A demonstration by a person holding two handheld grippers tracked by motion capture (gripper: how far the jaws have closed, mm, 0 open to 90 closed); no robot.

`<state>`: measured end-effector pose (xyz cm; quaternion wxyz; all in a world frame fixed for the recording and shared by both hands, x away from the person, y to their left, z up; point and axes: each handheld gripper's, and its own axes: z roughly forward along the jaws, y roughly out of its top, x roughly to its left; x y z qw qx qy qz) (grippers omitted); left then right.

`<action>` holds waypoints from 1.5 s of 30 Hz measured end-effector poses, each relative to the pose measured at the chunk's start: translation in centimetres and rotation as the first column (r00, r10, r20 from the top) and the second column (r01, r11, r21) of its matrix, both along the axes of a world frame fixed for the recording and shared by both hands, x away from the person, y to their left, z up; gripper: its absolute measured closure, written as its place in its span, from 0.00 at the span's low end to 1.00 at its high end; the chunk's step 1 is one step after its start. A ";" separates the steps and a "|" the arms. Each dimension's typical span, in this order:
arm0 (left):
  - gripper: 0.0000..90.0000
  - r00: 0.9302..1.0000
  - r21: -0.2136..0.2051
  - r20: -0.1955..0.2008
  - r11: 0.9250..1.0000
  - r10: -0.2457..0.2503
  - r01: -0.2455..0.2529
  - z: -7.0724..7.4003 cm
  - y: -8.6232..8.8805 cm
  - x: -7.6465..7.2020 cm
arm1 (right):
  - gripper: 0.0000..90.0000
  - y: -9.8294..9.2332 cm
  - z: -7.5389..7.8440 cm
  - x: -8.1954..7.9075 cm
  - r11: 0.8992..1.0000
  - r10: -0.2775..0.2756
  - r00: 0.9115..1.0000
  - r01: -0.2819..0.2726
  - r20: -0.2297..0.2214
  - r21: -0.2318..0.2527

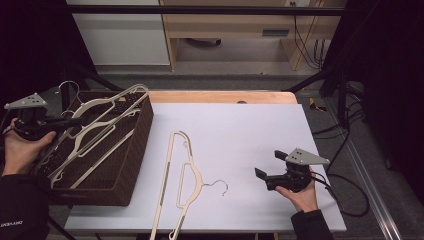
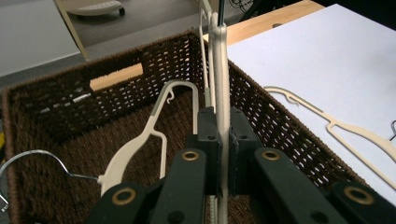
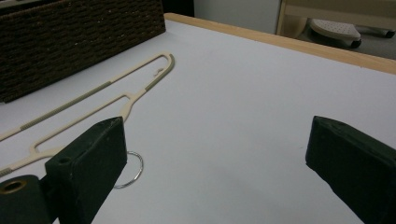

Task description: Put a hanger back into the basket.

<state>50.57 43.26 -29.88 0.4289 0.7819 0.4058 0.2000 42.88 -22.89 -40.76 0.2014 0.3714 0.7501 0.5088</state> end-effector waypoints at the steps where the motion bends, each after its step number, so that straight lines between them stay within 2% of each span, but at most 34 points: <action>1: 0.96 1.000 -0.004 -0.005 1.000 0.001 -0.001 -0.2 0.1 0.0 | 0.06 0.0 0.0 0.0 1.000 -0.001 1.000 0.001 0.000 0.000; 3: 0.96 1.000 -0.007 -0.012 1.000 -0.003 0.003 -0.6 0.4 -0.1 | 0.06 0.1 -0.1 0.0 1.000 0.000 1.000 0.000 -0.004 -0.003; 8: 0.96 0.998 0.016 -0.055 1.000 0.008 -0.007 -1.7 1.0 -0.2 | 0.06 0.2 -0.2 0.1 1.000 0.005 1.000 -0.005 -0.004 -0.012; 13: 0.96 0.996 0.027 -0.087 0.999 -0.015 0.017 -2.7 0.1 0.2 | 0.06 0.2 -0.2 0.1 1.000 0.001 1.000 -0.001 -0.010 -0.010; 21: 0.95 0.990 0.010 -0.140 1.000 0.024 -0.023 -5.1 -0.3 0.5 | 0.06 0.3 -0.3 0.2 1.000 0.009 1.000 -0.009 -0.010 -0.011; 23: 0.95 0.987 0.017 -0.156 0.999 0.035 -0.033 -5.7 -0.5 0.7 | 0.06 0.4 -0.3 0.2 1.000 0.010 1.000 -0.010 -0.011 -0.010; 24: 0.95 0.985 0.035 -0.164 0.999 0.047 -0.042 -6.1 -0.8 0.8 | 0.06 0.3 -0.3 0.2 1.000 0.010 1.000 -0.010 -0.010 -0.008; 27: 0.94 0.981 0.032 -0.180 0.997 0.073 -0.069 -6.8 -0.6 0.9 | 0.06 0.2 -0.2 0.2 1.000 0.011 1.000 -0.011 -0.006 -0.006; 28: 0.94 0.978 0.031 -0.186 0.996 0.092 -0.087 -7.0 -0.3 0.8 | 0.06 0.2 -0.2 0.2 1.000 0.011 1.000 -0.011 -0.005 -0.005; 29: 0.93 0.972 0.045 -0.203 0.992 0.122 -0.116 -7.5 0.0 0.8 | 0.06 0.2 -0.2 0.2 1.000 0.011 1.000 -0.011 -0.007 -0.004; 30: 0.92 0.968 0.060 -0.207 0.990 0.139 -0.129 -7.6 0.1 0.7 | 0.06 0.3 -0.3 0.2 1.000 0.011 1.000 -0.011 -0.010 -0.005; 32: 0.92 0.964 0.051 -0.211 0.987 0.162 -0.154 -7.8 0.2 0.6 | 0.06 0.4 -0.3 0.2 1.000 0.013 1.000 -0.013 -0.013 -0.007; 34: 0.90 0.959 0.062 -0.203 0.980 0.196 -0.188 -7.7 0.4 0.5 | 0.06 0.5 -0.3 0.3 1.000 0.016 1.000 -0.016 -0.009 -0.004; 38: 0.77 0.948 0.115 -0.200 0.967 0.247 -0.227 -7.7 0.2 0.2 | 0.06 0.5 -0.4 0.3 1.000 0.017 1.000 -0.017 -0.010 -0.006; 40: 0.74 0.943 0.111 -0.185 0.959 0.278 -0.261 -7.7 0.4 0.0 | 0.06 0.5 -0.3 0.3 1.000 0.016 1.000 -0.016 -0.008 -0.002; 43: 0.69 0.929 0.120 -0.195 0.948 0.314 -0.295 -7.7 0.8 -0.6 | 0.06 0.5 -0.2 0.2 1.000 0.018 1.000 -0.018 -0.008 -0.005; 45: 0.67 0.931 0.139 -0.182 0.946 0.317 -0.294 -7.5 1.0 -1.0 | 0.06 0.4 -0.2 0.2 1.000 0.015 1.000 -0.015 -0.003 -0.001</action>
